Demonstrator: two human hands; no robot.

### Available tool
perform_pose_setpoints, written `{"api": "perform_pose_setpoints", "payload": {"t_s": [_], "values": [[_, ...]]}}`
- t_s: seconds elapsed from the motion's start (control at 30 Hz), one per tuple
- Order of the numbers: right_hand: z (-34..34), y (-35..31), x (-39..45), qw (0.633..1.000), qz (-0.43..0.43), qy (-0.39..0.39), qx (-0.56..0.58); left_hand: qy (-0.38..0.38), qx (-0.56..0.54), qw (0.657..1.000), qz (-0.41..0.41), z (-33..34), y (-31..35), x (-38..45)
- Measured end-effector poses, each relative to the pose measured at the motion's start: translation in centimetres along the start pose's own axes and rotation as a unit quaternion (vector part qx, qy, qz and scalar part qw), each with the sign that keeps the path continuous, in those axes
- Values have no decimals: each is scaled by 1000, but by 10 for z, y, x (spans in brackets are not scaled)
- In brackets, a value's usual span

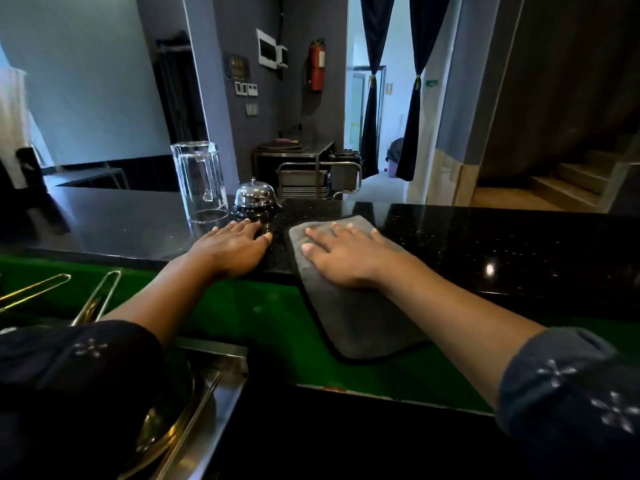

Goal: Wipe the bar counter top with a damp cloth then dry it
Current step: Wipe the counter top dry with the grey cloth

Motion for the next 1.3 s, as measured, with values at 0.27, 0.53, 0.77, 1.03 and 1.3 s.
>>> {"api": "perform_pose_setpoints", "payload": {"t_s": [0.27, 0.53, 0.77, 1.03, 1.3], "values": [[-16, -20, 55, 1000, 5, -2, 8, -9, -3, 1000, 6, -1, -2, -2], [-45, 171, 61, 974, 218, 27, 44, 16, -2, 1000, 15, 3, -4, -2], [-36, 86, 68, 987, 156, 33, 11, 24, -18, 1000, 3, 5, -1, -2], [-12, -23, 46, 999, -31, -13, 6, -13, -11, 1000, 15, 0, -6, -2], [-31, 108, 35, 990, 136, 14, 28, 2, -7, 1000, 11, 3, -5, 1]]}}
Point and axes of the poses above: each hand's wrist, its own x-axis towards the middle knuckle, its own z-axis out of the palm, y = z × x, the point moved 1 cm from there along x, towards the middle knuckle, and after that the axes turned 15 degrees about -y, right-handed, at the moved point
